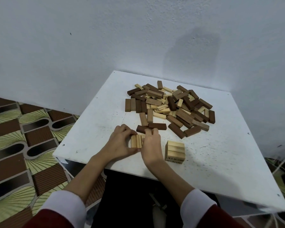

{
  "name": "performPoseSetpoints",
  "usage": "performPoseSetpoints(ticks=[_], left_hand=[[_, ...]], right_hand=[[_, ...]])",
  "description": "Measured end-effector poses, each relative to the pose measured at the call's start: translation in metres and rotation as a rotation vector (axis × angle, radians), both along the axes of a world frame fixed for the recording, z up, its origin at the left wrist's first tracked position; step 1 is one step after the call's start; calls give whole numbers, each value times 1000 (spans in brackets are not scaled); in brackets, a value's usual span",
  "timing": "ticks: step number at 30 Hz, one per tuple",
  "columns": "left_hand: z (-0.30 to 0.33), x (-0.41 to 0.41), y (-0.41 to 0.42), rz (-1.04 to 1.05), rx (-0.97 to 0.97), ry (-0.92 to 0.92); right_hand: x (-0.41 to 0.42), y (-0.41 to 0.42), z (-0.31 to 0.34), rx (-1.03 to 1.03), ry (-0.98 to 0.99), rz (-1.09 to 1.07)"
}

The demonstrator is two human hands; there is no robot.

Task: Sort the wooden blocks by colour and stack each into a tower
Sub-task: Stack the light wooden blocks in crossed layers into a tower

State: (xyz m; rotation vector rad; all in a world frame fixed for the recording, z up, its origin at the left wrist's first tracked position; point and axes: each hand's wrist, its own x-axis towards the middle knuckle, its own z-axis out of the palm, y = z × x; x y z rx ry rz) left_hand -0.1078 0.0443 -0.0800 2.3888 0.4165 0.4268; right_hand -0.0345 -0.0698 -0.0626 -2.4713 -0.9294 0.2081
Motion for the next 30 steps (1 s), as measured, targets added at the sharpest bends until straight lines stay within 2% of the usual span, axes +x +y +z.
performPoseSetpoints(ticks=[7,12,22,30], left_hand=[[0,2,3,-25,16,4],[-2,0,2,-11,37,-28],[-5,-1,3,-14,21,-20],[-5,-1,4,-29,19,-19]], right_hand=[[-5,-6,-10,201,91,-91],[-10,-15,-13,307,68,-57],[-13,-18,-14,416,139,-30],[-13,-22,-11,377,180,44]])
